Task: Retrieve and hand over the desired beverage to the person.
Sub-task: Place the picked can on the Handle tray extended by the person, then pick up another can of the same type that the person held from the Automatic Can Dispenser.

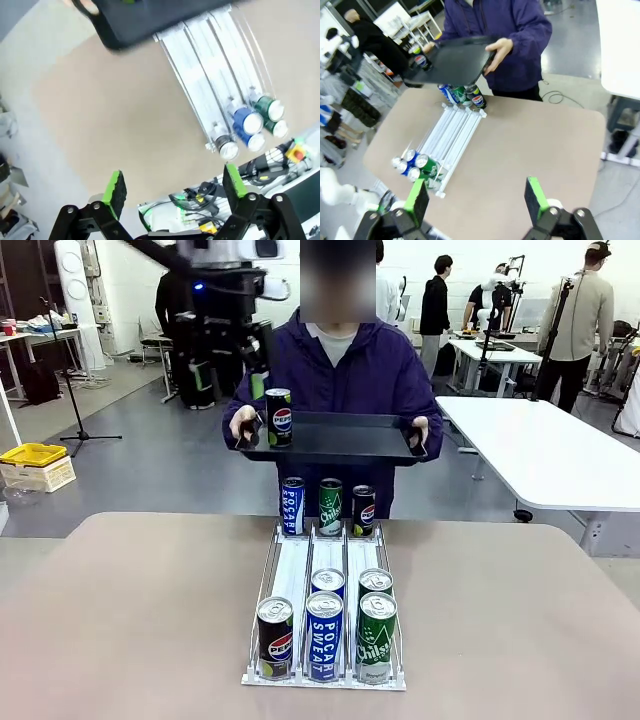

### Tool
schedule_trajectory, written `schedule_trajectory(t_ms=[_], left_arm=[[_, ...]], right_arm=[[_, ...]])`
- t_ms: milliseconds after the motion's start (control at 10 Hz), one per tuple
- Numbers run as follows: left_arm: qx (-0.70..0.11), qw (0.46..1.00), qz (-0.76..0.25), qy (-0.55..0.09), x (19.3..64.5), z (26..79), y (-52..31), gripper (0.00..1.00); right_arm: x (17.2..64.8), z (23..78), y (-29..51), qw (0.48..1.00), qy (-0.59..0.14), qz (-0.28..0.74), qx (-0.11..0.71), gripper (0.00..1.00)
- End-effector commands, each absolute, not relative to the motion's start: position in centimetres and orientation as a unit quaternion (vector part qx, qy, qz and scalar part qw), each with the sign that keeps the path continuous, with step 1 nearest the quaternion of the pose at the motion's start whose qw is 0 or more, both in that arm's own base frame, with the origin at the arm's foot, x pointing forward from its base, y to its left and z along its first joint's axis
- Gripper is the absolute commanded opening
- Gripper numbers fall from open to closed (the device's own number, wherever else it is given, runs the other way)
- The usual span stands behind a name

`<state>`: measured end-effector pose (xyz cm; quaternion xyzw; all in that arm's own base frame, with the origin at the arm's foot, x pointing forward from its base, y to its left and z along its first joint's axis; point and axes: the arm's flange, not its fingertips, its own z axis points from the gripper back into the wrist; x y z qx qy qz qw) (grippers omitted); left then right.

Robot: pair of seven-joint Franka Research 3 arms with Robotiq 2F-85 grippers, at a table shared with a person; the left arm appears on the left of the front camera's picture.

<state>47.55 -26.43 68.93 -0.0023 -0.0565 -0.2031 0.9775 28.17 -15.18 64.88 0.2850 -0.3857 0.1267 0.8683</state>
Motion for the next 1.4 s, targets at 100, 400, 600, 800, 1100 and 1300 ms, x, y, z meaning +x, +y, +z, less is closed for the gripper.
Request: schedule_trajectory(t_ms=[100, 400, 600, 800, 1100, 1300], left_arm=[[-0.030, 0.967, -0.243, -0.070, 40.3, 62.9, -20.6, 1.00], [-0.043, 0.968, -0.233, -0.077, 38.1, 62.3, -18.1, 1.00], [-0.051, 0.969, -0.227, -0.077, 38.0, 62.6, -17.8, 1.00], [-0.029, 0.972, -0.222, -0.065, 38.2, 62.5, -18.1, 1.00], [-0.029, 0.972, -0.222, -0.065, 38.2, 62.5, -18.1, 1.00], [-0.029, 0.972, -0.222, -0.065, 38.2, 62.5, -18.1, 1.00]], right_arm=[[28.3, 64.8, -15.2, 0.860, -0.391, 0.135, 0.297, 1.00], [28.3, 64.8, -15.2, 0.860, -0.391, 0.135, 0.297, 1.00], [28.3, 64.8, -15.2, 0.860, -0.391, 0.135, 0.297, 1.00], [28.3, 64.8, -15.2, 0.860, -0.391, 0.135, 0.297, 1.00], [28.3, 64.8, -15.2, 0.860, -0.391, 0.135, 0.297, 1.00], [28.3, 64.8, -15.2, 0.860, -0.391, 0.135, 0.297, 1.00]])
